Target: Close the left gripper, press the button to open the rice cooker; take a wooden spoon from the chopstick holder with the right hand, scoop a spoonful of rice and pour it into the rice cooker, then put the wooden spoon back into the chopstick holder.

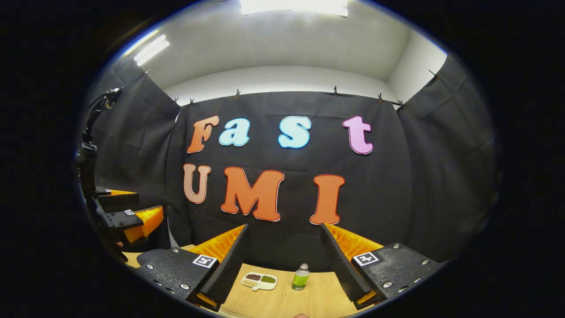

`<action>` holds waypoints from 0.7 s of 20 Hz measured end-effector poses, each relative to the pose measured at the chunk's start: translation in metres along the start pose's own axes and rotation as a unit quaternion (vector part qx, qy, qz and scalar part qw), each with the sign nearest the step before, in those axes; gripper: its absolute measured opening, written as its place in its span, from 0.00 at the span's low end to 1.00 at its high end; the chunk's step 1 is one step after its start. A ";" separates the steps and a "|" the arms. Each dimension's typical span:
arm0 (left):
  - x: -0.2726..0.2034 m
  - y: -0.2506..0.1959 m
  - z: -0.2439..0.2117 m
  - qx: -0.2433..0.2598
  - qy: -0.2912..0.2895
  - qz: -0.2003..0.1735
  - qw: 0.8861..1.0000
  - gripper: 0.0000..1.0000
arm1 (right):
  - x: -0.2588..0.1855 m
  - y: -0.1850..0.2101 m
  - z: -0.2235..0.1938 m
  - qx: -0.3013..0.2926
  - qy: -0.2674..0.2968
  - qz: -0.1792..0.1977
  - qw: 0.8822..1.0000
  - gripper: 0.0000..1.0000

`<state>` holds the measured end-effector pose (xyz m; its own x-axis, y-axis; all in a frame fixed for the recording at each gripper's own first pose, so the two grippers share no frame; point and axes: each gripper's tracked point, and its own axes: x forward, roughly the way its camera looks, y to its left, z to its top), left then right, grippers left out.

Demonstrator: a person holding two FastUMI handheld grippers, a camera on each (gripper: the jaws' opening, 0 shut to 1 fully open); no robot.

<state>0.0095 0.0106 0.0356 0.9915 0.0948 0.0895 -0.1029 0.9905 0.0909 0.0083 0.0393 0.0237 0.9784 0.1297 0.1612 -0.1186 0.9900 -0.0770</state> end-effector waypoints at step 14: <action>-0.005 -0.008 0.004 0.003 -0.007 -0.012 1.000 1.00 | -0.002 -0.004 0.009 0.028 -0.005 0.000 1.000 0.96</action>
<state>0.0050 0.0016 0.0386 0.9926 0.0687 0.1005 -0.0787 0.9920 0.0985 0.0051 0.0354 0.0326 0.9766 0.1295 0.1716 -0.1275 0.9916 -0.0226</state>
